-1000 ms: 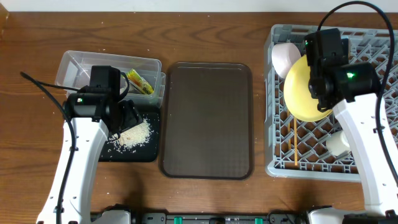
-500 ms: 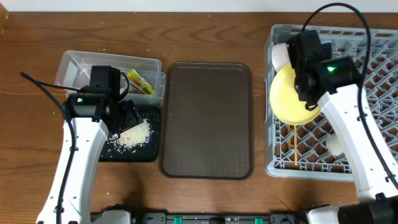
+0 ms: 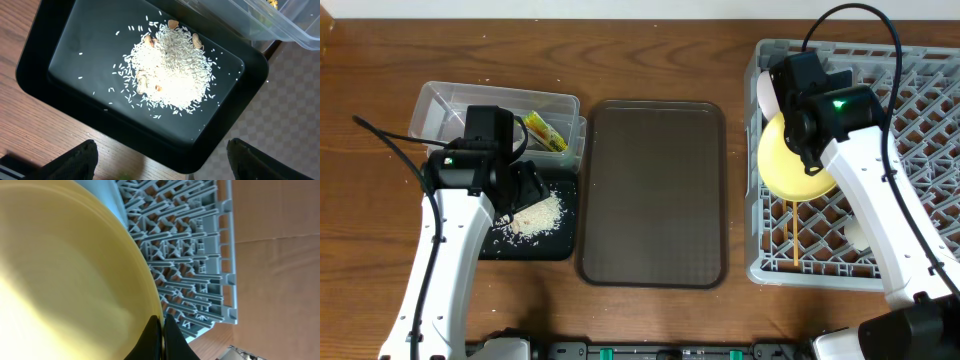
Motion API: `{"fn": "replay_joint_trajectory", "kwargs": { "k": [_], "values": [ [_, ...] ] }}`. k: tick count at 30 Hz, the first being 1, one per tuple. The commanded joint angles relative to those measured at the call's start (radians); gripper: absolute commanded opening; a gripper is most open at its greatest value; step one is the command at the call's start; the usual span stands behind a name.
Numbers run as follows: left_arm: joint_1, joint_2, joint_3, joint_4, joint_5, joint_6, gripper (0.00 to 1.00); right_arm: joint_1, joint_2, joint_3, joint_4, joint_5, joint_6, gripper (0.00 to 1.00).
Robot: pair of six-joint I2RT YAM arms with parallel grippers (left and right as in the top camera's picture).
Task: Sort waste into correct bins and load items into the dishwasher rack
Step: 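Stand the yellow plate upright in the rack and release it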
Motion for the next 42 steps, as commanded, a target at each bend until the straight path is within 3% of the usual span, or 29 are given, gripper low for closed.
{"fn": "replay_joint_trajectory", "kwargs": {
  "k": [1, 10, 26, 28, 30, 31, 39, 42],
  "values": [
    [0.005, 0.0, 0.002, -0.002, -0.019, -0.006, 0.85, 0.013, -0.026, 0.008, 0.002, 0.084, 0.023, 0.01],
    [0.005, 0.0, 0.002, -0.002, -0.019, -0.006, 0.85, 0.026, -0.027, 0.008, 0.004, 0.046, 0.011, 0.01],
    [0.005, 0.0, 0.002, -0.002, -0.019, -0.006, 0.85, 0.076, -0.027, 0.008, 0.107, -0.319, 0.008, 0.02],
    [0.005, 0.0, 0.002, -0.002, -0.019, -0.006, 0.85, 0.075, -0.027, 0.008, 0.144, -0.356, 0.008, 0.15],
    [0.005, 0.0, 0.002, -0.002, -0.019, -0.006, 0.86, 0.075, -0.027, 0.008, 0.167, -0.367, 0.008, 0.36],
    [0.005, 0.0, 0.002, -0.002, -0.019, -0.006, 0.85, 0.075, -0.027, 0.008, 0.175, -0.373, 0.008, 0.4],
    [0.005, 0.0, 0.002, -0.002, -0.019, -0.006, 0.85, 0.064, -0.048, 0.008, 0.175, -0.39, 0.122, 0.48],
    [0.005, 0.0, 0.002, -0.002, -0.019, 0.001, 0.86, 0.019, -0.092, 0.008, 0.205, -0.468, 0.131, 0.57]
  ]
}}
